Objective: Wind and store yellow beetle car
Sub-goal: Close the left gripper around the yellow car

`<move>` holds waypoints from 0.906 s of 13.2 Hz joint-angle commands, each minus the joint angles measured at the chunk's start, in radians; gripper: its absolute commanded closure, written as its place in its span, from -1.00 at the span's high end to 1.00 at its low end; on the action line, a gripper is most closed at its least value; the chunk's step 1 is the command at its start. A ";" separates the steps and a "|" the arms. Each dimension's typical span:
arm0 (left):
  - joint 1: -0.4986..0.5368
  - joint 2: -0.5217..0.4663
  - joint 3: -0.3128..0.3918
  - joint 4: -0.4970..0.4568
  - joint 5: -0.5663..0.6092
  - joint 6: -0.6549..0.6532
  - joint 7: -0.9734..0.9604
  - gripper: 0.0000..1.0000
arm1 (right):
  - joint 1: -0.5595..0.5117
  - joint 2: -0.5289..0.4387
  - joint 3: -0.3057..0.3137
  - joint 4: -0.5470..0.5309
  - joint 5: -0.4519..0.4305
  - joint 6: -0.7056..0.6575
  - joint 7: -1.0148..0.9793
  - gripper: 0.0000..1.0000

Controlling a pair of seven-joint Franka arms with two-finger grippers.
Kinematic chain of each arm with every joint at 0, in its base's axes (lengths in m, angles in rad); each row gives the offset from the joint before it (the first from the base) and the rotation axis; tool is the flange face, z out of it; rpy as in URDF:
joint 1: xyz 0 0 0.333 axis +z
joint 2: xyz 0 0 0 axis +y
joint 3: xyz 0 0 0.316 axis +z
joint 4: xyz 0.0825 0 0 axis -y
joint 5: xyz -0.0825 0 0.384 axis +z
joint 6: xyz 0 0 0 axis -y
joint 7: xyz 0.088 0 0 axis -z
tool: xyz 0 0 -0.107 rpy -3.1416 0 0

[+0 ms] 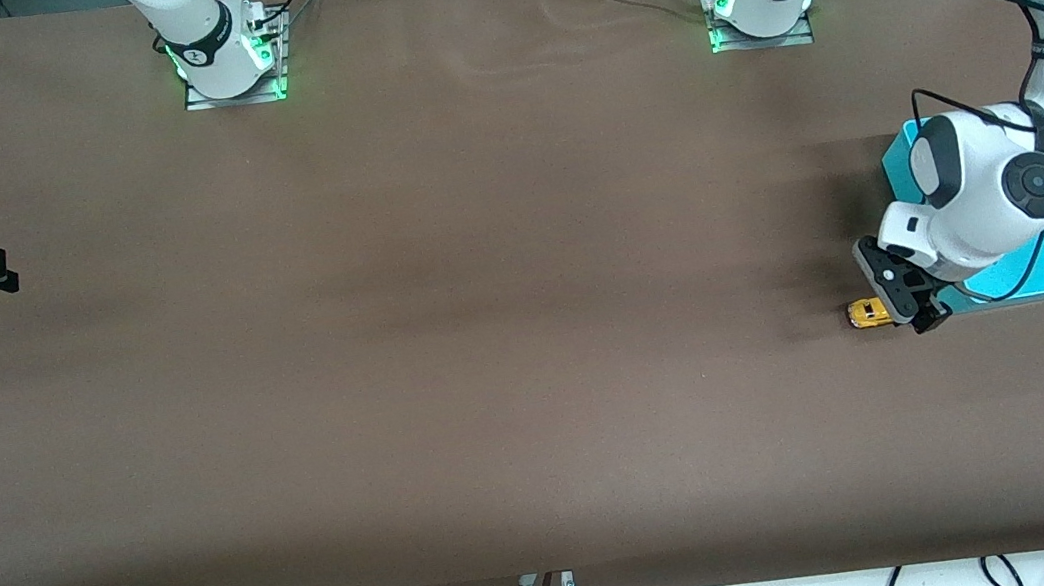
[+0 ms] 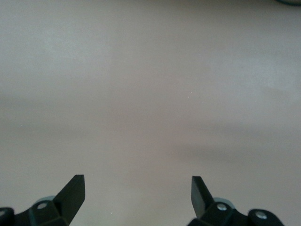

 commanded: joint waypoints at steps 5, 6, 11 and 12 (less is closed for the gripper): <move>-0.020 0.139 0.049 0.122 -0.050 0.004 0.071 1.00 | 0.001 -0.040 0.003 -0.069 -0.040 -0.005 0.029 1.00; -0.021 0.147 0.059 0.120 -0.058 0.004 0.079 1.00 | 0.001 -0.040 0.003 -0.070 -0.042 -0.012 0.038 1.00; -0.035 0.156 0.065 0.114 -0.126 0.003 0.119 1.00 | -0.004 -0.014 0.003 -0.063 -0.038 -0.035 0.095 1.00; -0.040 0.156 0.066 0.114 -0.127 0.003 0.110 0.96 | -0.002 -0.013 0.003 -0.058 -0.037 -0.037 0.095 1.00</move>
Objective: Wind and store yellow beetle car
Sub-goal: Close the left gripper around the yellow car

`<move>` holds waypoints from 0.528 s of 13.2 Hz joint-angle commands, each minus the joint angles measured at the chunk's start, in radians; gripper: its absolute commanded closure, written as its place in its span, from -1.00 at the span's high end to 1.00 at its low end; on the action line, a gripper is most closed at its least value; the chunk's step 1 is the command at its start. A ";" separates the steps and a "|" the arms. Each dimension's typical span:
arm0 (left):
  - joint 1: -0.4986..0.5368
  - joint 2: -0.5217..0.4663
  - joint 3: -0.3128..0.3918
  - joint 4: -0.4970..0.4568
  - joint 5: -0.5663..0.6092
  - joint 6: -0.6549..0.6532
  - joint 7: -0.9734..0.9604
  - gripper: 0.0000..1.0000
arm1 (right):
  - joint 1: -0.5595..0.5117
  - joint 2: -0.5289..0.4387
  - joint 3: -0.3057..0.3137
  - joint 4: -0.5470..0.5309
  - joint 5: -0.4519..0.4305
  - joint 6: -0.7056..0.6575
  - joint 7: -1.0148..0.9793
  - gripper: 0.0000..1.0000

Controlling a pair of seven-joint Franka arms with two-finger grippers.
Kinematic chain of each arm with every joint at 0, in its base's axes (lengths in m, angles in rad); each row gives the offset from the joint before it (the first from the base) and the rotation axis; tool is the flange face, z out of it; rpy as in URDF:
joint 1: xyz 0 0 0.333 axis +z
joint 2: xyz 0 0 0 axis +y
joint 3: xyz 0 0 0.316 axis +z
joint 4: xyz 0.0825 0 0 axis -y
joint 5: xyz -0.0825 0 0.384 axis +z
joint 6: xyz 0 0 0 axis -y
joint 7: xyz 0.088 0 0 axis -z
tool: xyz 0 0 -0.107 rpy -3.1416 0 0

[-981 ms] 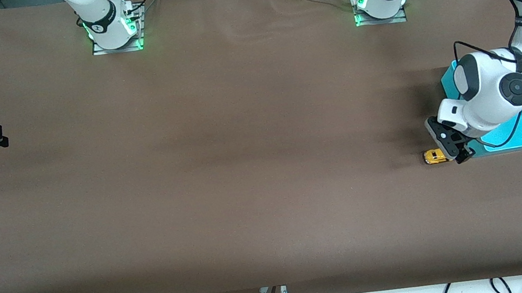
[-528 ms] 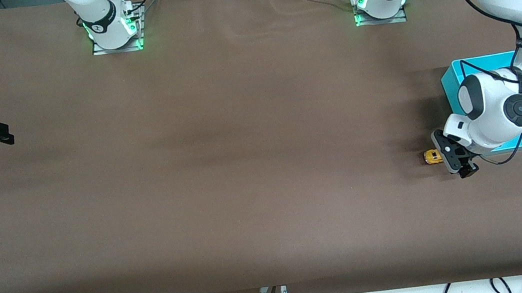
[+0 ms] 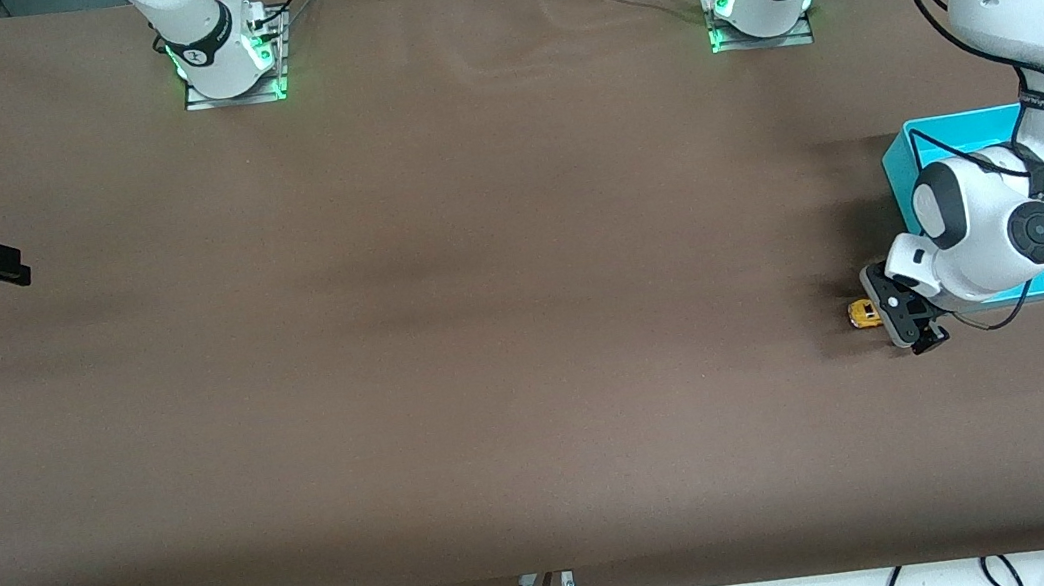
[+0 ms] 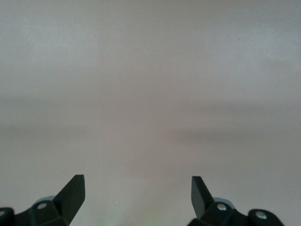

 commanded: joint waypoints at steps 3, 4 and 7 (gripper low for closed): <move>-0.029 0.005 0.025 0.017 -0.036 -0.004 0.034 -0.99 | -0.002 -0.009 0.003 -0.010 -0.010 -0.007 0.015 1.00; -0.029 0.001 0.026 0.017 -0.033 -0.004 0.037 -1.00 | -0.002 -0.009 0.003 -0.010 -0.010 -0.004 0.013 1.00; -0.028 -0.036 0.026 0.012 -0.023 -0.039 0.037 -1.00 | -0.005 -0.004 0.003 -0.009 -0.009 -0.004 0.013 1.00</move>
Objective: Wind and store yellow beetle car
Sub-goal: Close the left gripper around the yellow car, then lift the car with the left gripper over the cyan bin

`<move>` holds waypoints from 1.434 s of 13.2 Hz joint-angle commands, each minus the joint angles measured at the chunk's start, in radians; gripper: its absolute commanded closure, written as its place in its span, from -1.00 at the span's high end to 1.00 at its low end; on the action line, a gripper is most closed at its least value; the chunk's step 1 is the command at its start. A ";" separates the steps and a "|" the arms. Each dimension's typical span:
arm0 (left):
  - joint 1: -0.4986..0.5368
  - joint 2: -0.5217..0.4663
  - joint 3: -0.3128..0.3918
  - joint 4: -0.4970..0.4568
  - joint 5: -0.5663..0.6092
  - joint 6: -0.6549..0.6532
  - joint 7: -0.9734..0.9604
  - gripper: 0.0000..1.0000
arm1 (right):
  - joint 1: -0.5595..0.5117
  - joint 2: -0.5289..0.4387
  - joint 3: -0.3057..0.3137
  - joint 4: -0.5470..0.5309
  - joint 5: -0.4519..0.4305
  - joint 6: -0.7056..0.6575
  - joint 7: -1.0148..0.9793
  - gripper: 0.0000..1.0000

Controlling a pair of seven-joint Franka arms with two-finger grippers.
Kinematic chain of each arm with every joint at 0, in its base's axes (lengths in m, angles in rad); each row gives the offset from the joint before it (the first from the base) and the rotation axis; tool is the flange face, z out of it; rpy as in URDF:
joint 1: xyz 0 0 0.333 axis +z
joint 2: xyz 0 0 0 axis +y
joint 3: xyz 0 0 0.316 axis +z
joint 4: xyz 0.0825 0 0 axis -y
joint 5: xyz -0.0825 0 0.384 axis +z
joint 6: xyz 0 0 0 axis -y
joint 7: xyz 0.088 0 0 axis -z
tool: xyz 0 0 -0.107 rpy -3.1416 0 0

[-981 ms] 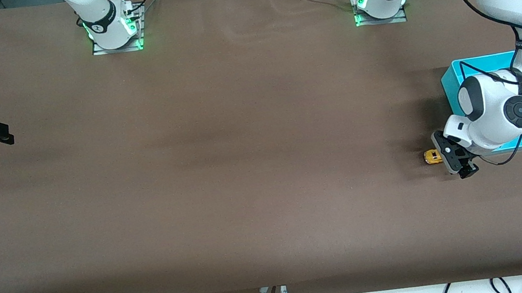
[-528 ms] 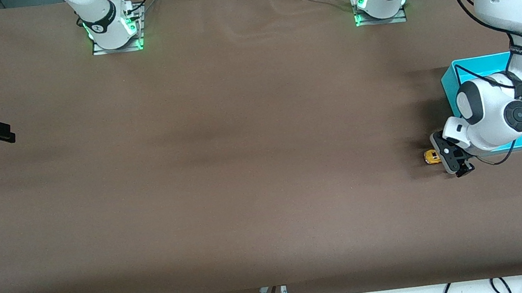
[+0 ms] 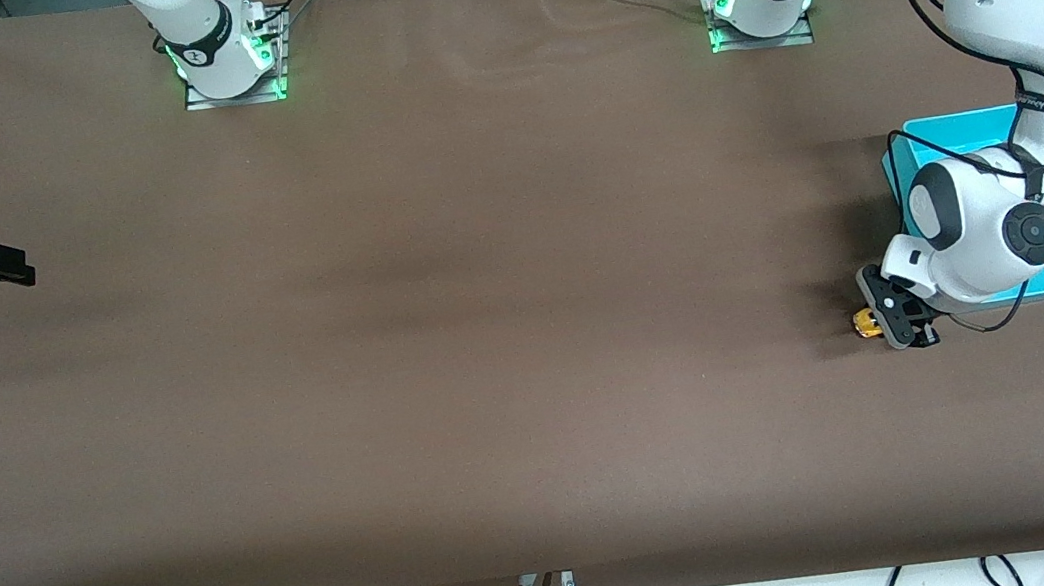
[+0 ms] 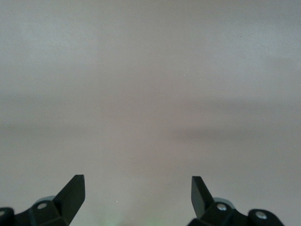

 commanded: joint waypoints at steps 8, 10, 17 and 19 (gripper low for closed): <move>0.037 -0.317 0.002 -0.017 -0.021 -0.415 -0.050 -1.00 | -0.006 -0.005 0.003 -0.005 -0.004 -0.001 0.012 1.00; 0.107 -0.399 -0.040 -0.053 -0.018 -0.499 -0.068 -1.00 | -0.006 -0.004 0.003 -0.005 -0.004 -0.001 0.012 1.00; 0.256 -0.496 -0.046 -0.135 0.158 -0.560 0.204 -1.00 | -0.006 -0.005 0.003 -0.004 -0.004 0.001 0.012 1.00; 0.296 -0.496 -0.046 -0.202 0.181 -0.506 0.247 -1.00 | -0.006 -0.005 0.003 -0.004 -0.003 0.001 0.012 1.00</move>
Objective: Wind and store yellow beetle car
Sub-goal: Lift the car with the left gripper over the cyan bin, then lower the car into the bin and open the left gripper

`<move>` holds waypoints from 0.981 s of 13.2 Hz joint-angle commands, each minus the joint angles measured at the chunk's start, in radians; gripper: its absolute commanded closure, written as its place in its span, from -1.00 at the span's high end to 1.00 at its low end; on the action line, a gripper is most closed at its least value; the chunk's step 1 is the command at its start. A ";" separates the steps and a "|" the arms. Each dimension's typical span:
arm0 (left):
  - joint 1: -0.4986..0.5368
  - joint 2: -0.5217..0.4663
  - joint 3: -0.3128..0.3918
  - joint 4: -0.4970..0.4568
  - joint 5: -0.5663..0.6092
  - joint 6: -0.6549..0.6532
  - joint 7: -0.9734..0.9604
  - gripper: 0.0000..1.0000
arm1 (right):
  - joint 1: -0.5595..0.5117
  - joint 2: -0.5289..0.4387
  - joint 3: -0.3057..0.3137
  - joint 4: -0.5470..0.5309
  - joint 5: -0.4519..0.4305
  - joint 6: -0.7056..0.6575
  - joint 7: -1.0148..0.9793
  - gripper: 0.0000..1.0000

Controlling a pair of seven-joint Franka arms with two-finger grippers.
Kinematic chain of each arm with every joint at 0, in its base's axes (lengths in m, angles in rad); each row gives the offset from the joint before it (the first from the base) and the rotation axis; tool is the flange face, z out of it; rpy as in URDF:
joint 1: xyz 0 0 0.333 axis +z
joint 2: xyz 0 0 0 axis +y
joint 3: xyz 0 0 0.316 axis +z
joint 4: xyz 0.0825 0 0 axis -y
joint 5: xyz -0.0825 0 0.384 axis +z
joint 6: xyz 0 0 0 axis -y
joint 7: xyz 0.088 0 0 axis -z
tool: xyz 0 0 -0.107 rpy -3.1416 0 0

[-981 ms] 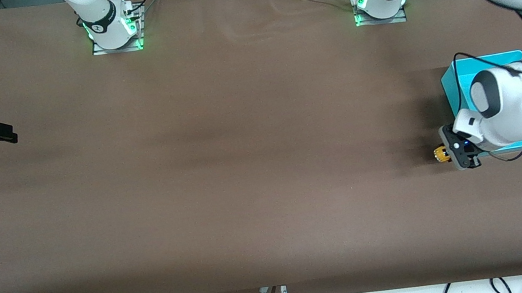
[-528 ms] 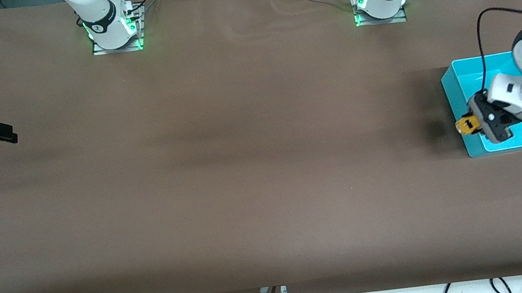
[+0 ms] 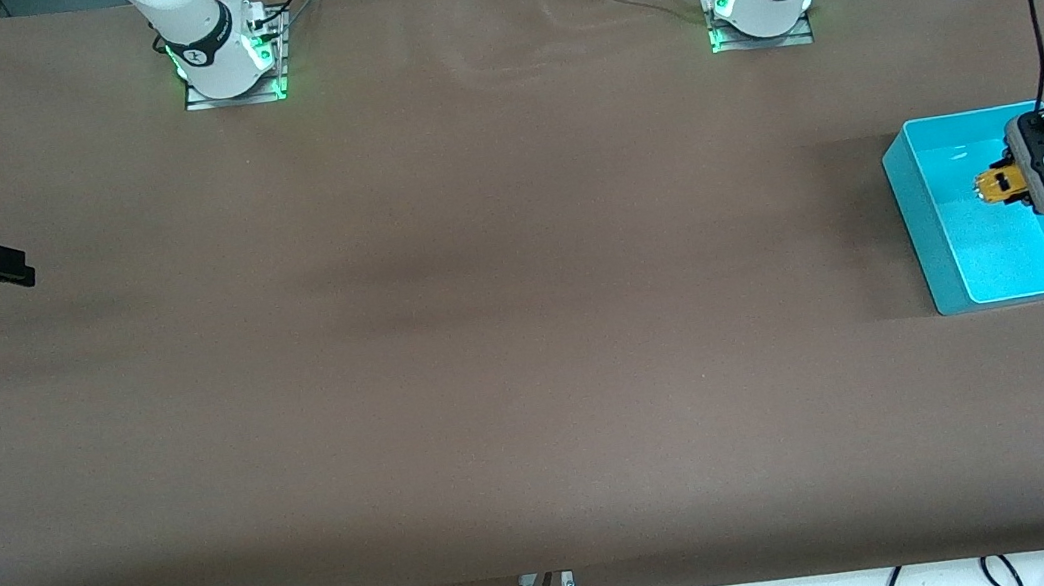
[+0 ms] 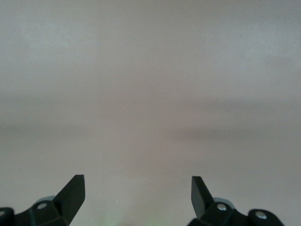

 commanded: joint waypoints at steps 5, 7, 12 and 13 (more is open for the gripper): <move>0.129 -0.012 -0.018 -0.303 0.070 0.314 0.113 -1.00 | -0.005 -0.006 0.004 -0.004 -0.003 0.002 0.011 1.00; 0.137 0.040 -0.018 -0.314 0.070 0.338 0.110 -1.00 | -0.005 -0.006 0.004 -0.004 -0.003 0.000 0.010 1.00; 0.178 0.142 -0.018 -0.337 0.076 0.455 0.110 -1.00 | -0.005 -0.006 0.004 -0.004 -0.003 0.002 0.011 1.00; 0.180 0.158 -0.018 -0.337 0.076 0.484 0.110 -1.00 | -0.005 -0.007 0.004 -0.004 -0.001 0.002 0.011 1.00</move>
